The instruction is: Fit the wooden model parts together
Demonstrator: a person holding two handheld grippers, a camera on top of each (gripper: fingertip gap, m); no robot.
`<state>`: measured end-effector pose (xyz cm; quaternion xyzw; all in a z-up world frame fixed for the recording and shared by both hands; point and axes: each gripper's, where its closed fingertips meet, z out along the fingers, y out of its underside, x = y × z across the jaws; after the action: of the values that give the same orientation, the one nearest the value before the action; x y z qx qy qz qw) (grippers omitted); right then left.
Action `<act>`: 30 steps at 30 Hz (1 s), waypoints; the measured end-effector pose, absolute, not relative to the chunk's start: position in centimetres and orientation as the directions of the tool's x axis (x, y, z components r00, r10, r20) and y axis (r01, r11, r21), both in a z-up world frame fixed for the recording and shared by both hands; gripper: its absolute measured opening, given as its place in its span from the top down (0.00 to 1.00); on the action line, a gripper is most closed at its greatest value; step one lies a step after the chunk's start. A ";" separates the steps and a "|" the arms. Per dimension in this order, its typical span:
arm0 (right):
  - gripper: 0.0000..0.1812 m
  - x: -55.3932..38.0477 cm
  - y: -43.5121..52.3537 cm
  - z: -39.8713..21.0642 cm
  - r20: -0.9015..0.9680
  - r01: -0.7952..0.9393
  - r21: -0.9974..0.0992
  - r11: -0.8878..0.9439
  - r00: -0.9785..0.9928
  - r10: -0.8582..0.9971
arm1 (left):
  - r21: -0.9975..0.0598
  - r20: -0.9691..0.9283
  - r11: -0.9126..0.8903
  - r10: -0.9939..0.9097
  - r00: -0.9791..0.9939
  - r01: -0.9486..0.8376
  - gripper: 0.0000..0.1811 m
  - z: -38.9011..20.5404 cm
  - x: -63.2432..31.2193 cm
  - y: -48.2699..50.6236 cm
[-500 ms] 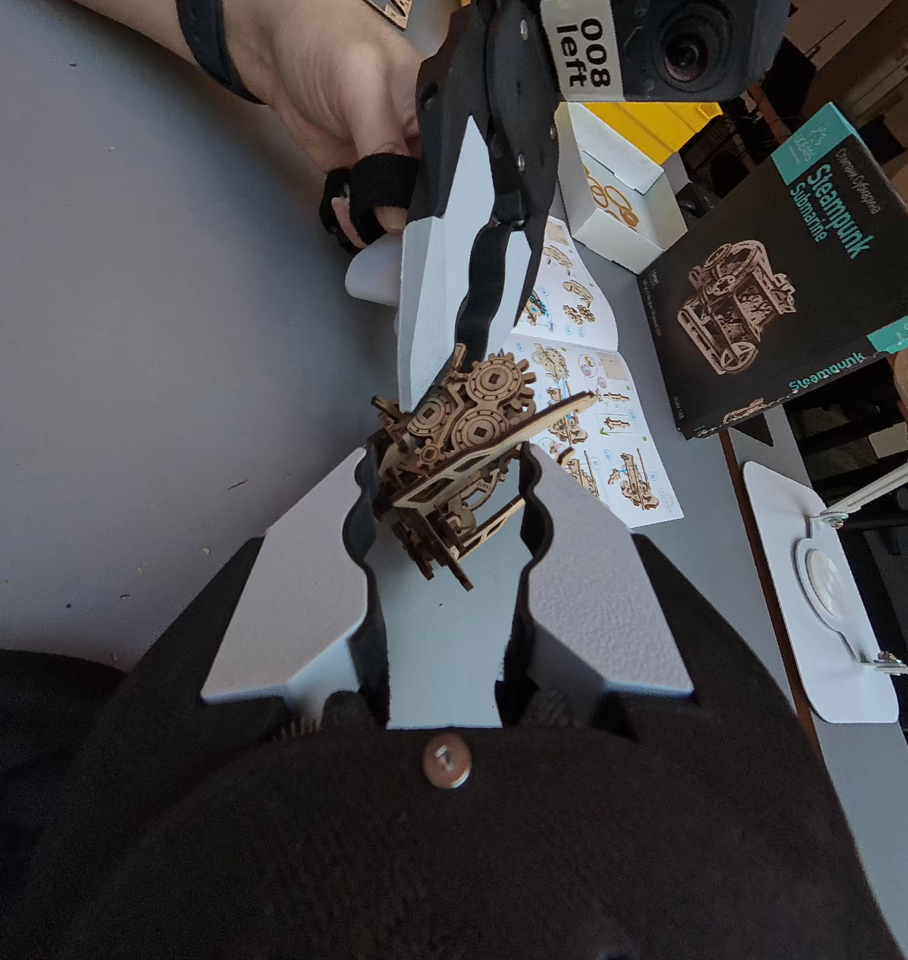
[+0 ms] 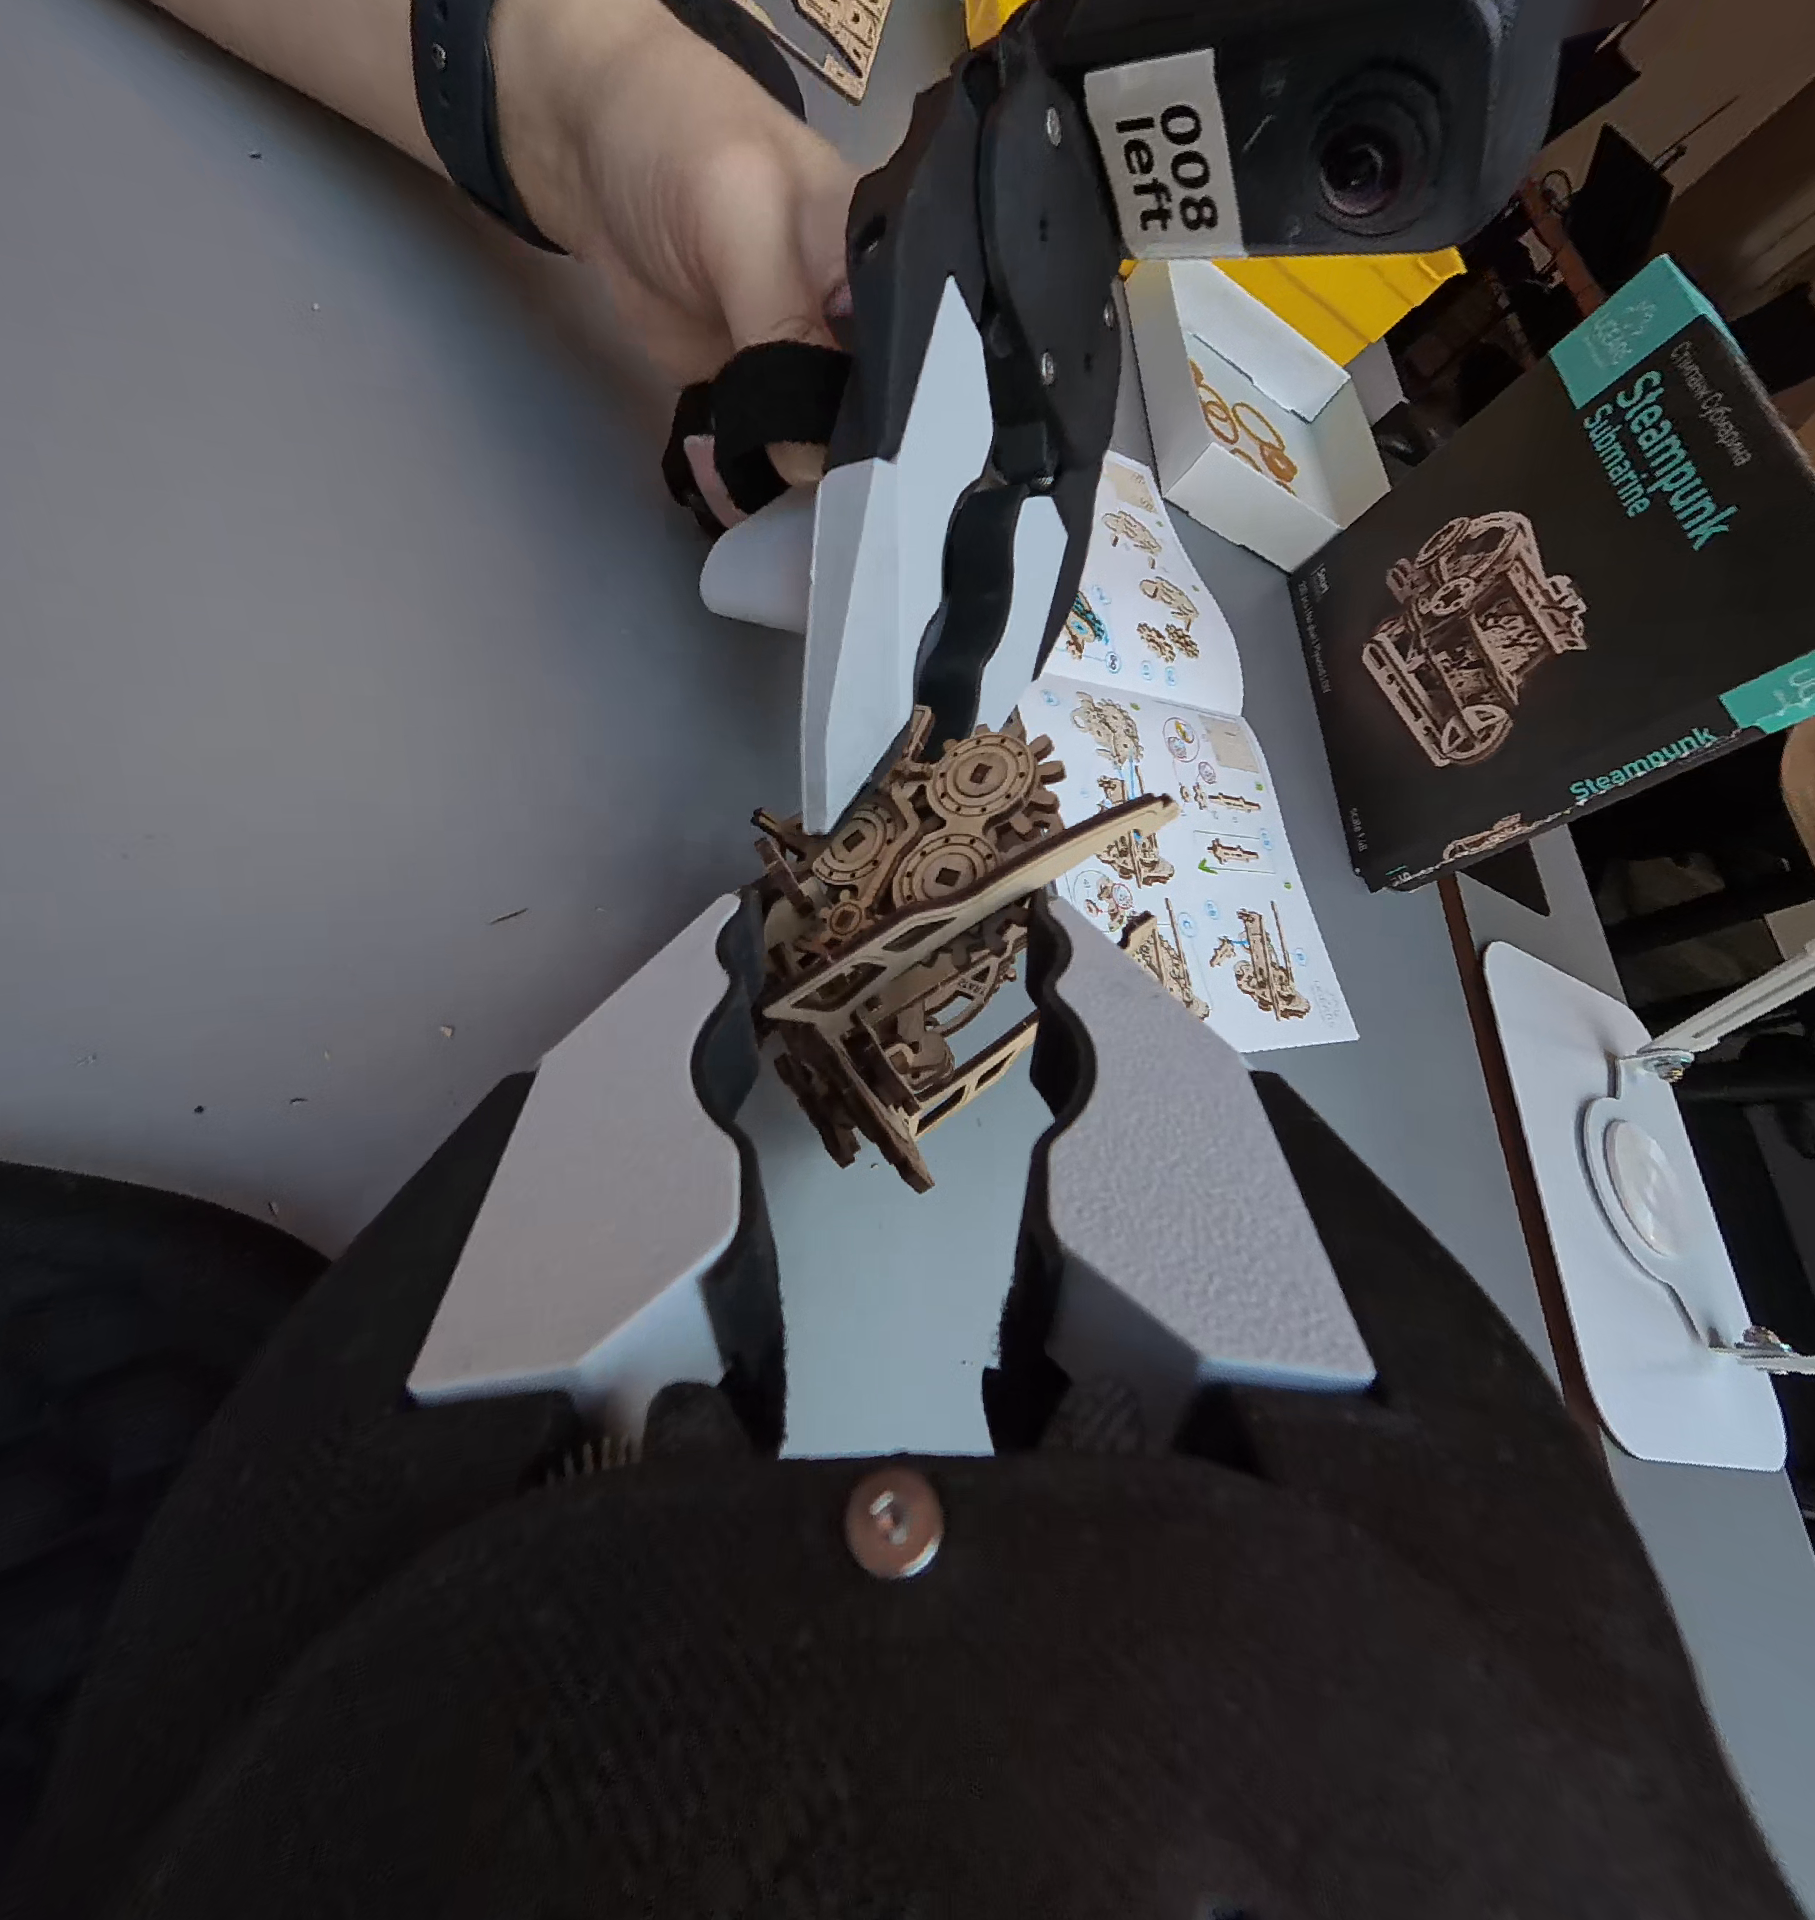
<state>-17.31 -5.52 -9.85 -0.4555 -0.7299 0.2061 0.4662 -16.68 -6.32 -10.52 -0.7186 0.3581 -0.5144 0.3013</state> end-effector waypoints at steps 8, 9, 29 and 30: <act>0.73 -17.5 -5.7 -10.6 0.471 0.457 -0.744 0.487 -0.157 0.868 | -0.759 0.612 -0.631 -0.776 0.155 -0.164 0.89 -10.6 -16.1 -6.5; 0.72 -17.6 -5.8 -10.7 0.471 0.453 -0.746 0.488 -0.158 0.868 | -0.755 0.615 -0.635 -0.773 0.157 -0.166 0.90 -10.7 -16.1 -6.5; 0.62 -15.8 -5.5 -12.4 0.339 0.572 -0.810 0.128 0.279 0.899 | -0.760 0.578 -0.617 -0.785 0.223 -0.204 0.90 -11.4 -16.7 -6.2; 0.62 -16.0 -5.2 -12.5 0.385 0.594 -0.790 0.152 0.288 0.877 | -0.761 0.576 -0.616 -0.786 0.225 -0.205 0.90 -11.4 -16.7 -6.1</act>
<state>-16.00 -5.23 -12.50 -0.6351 -0.5790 0.1444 0.4905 -16.71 -6.15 -11.41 -0.7316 0.3384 -0.5224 0.2781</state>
